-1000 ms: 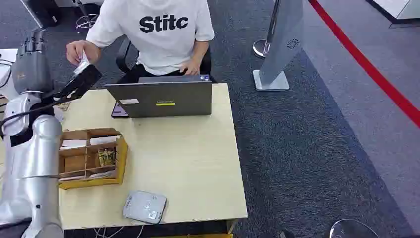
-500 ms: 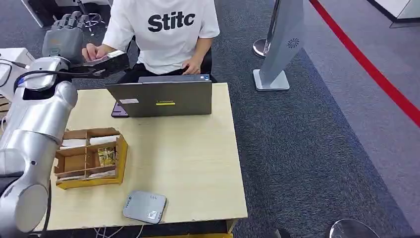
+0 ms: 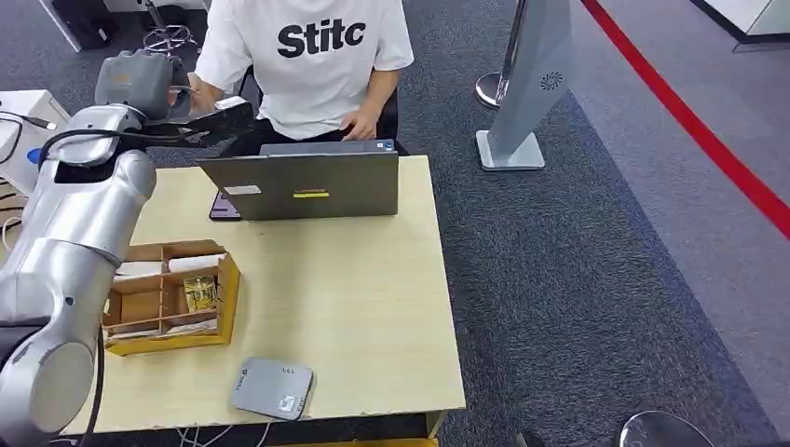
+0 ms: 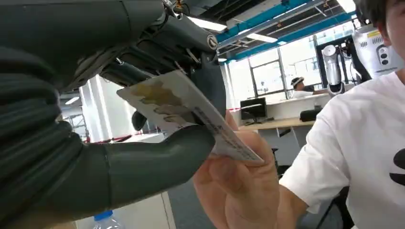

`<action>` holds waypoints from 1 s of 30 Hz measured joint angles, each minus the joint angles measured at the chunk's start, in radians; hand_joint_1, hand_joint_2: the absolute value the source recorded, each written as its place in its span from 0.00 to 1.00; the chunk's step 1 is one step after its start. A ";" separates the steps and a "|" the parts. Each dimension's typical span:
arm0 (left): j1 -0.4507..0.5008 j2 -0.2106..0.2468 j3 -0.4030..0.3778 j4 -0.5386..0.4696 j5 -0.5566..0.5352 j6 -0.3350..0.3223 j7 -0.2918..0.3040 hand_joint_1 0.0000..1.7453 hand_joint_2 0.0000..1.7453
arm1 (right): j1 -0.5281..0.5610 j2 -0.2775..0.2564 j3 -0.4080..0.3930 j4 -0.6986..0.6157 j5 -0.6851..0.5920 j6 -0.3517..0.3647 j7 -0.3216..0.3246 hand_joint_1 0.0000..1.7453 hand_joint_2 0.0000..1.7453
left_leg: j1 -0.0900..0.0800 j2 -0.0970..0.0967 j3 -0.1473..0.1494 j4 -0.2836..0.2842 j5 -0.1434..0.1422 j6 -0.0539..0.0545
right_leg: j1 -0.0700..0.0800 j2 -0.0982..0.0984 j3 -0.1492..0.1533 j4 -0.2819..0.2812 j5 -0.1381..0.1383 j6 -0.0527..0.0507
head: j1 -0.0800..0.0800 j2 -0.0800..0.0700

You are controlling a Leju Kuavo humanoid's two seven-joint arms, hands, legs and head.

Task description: Pass the card to the sensor for recognition and then transmit it.

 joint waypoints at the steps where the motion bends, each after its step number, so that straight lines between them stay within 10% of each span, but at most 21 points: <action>1: -0.001 0.000 0.000 0.000 0.000 0.000 0.000 1.00 1.00 | 0.000 0.000 0.000 0.000 0.000 0.000 0.000 0.00 1.00 | 0.000 0.000 0.000 0.000 0.000 0.000 | 0.000 0.000 0.000 0.000 0.000 0.000 | 0.000 0.000; 12: 0.013 -0.008 -0.003 0.001 0.052 0.045 -0.053 1.00 1.00 | 0.002 0.000 0.009 0.000 0.011 -0.005 0.006 0.00 1.00 | 0.000 -0.001 0.000 0.000 0.000 0.000 | 0.000 -0.001 0.000 0.000 0.000 0.000 | 0.000 0.000; 19: 0.245 -0.029 -0.144 -0.304 0.149 -0.015 -0.025 1.00 1.00 | 0.018 0.000 0.009 0.000 -0.002 -0.008 -0.002 0.00 1.00 | -0.001 -0.001 -0.001 0.000 0.000 0.000 | 0.000 -0.002 0.000 0.000 0.000 0.000 | 0.000 0.000; 30: 0.285 -0.013 -0.214 -0.418 0.190 -0.023 -0.023 1.00 1.00 | 0.024 0.000 0.009 0.000 -0.002 -0.010 -0.002 0.00 1.00 | 0.000 -0.002 -0.001 0.000 0.001 0.000 | 0.000 -0.002 0.000 0.000 0.000 0.000 | 0.000 0.000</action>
